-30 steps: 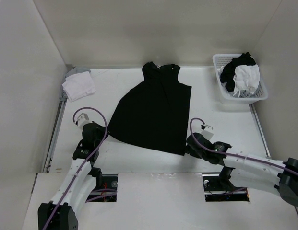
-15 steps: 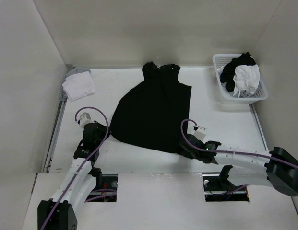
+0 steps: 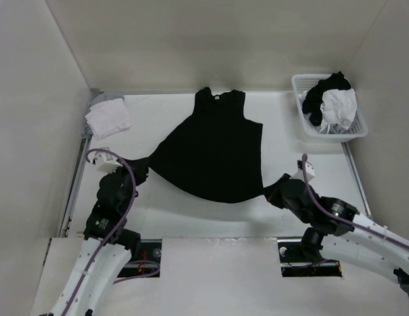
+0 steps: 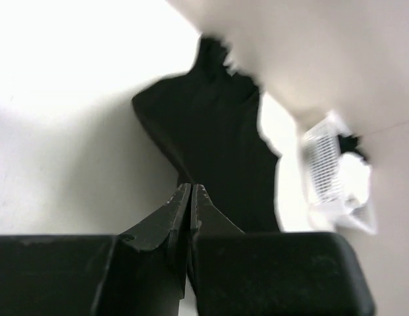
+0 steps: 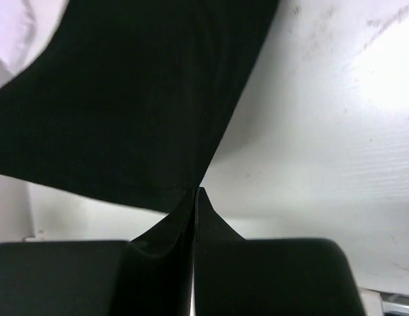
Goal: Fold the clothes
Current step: Flatten the tank top out
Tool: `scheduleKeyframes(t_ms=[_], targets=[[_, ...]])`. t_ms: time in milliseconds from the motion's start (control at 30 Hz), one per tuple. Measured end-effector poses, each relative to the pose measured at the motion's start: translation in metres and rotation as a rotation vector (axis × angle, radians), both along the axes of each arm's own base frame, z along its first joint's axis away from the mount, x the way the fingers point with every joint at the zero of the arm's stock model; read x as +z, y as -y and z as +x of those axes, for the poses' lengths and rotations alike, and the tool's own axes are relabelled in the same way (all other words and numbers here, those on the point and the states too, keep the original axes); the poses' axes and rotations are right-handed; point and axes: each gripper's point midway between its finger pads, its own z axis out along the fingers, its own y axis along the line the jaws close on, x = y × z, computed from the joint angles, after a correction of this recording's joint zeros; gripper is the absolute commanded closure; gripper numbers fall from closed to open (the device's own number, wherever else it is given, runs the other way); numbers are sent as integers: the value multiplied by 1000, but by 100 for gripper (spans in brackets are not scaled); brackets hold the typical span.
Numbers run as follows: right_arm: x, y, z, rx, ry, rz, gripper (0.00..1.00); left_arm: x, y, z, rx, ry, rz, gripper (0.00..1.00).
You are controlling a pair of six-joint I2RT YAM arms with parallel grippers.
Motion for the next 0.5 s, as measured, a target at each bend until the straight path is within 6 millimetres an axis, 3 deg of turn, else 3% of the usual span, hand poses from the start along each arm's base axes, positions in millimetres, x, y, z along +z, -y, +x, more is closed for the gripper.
scheduleKeyframes(t_ms=[67, 167, 300, 500], targets=[[19, 6, -9, 23, 30, 12, 100, 28, -4, -12, 12, 64, -13, 99], [15, 7, -25, 74, 10, -5, 100, 47, -13, -29, 38, 112, -20, 99], [-5, 0, -58, 183, -65, -41, 100, 26, -27, -48, 78, 43, 6, 99], [-15, -13, -106, 341, -133, -46, 100, 4, -42, -73, 115, -39, 29, 99]])
